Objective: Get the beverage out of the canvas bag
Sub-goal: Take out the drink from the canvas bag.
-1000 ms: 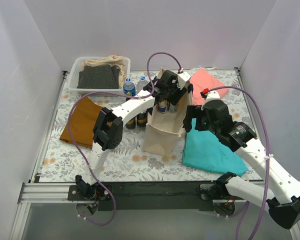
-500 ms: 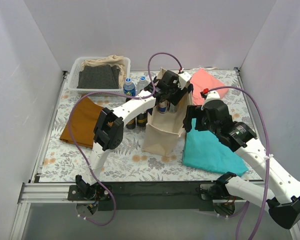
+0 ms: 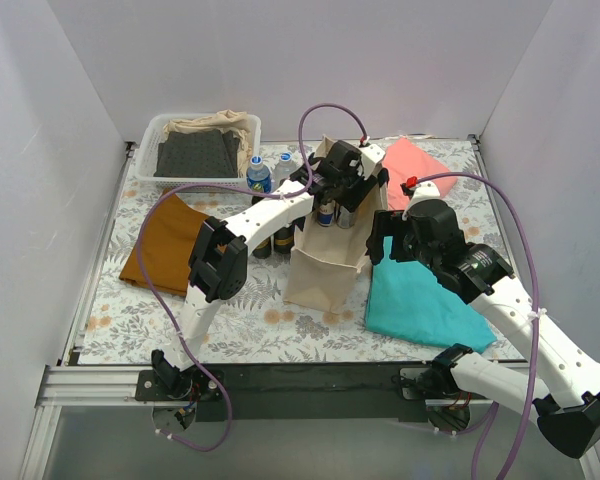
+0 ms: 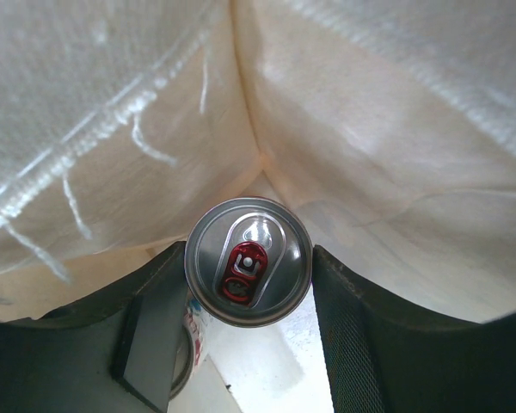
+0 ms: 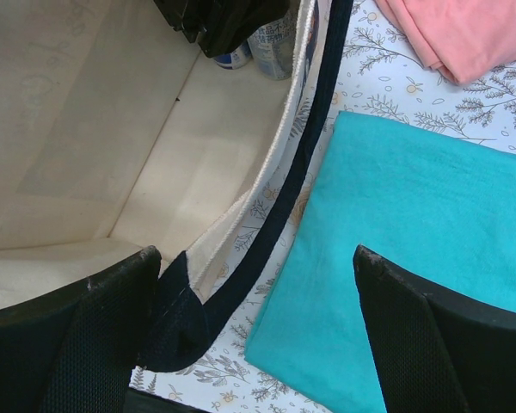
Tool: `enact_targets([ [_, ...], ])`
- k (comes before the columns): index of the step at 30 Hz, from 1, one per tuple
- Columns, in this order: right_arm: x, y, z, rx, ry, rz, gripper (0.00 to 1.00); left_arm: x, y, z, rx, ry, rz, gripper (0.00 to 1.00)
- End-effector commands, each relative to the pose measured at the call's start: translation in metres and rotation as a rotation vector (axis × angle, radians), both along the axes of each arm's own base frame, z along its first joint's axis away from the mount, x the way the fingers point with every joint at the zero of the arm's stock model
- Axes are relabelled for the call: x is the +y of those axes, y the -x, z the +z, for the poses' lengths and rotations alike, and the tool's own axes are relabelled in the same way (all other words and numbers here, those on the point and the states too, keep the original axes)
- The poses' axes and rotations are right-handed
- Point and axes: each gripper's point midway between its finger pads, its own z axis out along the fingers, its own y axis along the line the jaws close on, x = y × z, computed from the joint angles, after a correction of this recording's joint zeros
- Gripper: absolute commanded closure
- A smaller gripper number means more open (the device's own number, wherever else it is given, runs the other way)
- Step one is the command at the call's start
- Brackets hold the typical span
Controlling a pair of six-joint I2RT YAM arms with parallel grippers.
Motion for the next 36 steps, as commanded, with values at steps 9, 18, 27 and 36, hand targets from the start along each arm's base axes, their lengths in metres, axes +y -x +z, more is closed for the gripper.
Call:
enact_targets([
  [9, -0.002, -0.003, 0.005, -0.030, -0.005, -0.009, 0.02, -0.008, 0.005, 0.104, -0.149, 0.146, 0.005, 1.00],
  [18, -0.002, -0.003, 0.005, -0.030, -0.005, -0.008, 0.02, -0.008, 0.007, 0.128, -0.184, 0.177, 0.013, 1.00],
  [27, -0.002, -0.004, 0.007, -0.036, -0.007, -0.015, 0.02, -0.007, 0.019, 0.154, -0.183, 0.228, -0.008, 1.00],
  [36, -0.012, -0.004, 0.017, -0.074, -0.024, -0.068, 0.03, 0.002, 0.031, 0.170, -0.173, 0.253, 0.004, 1.00],
])
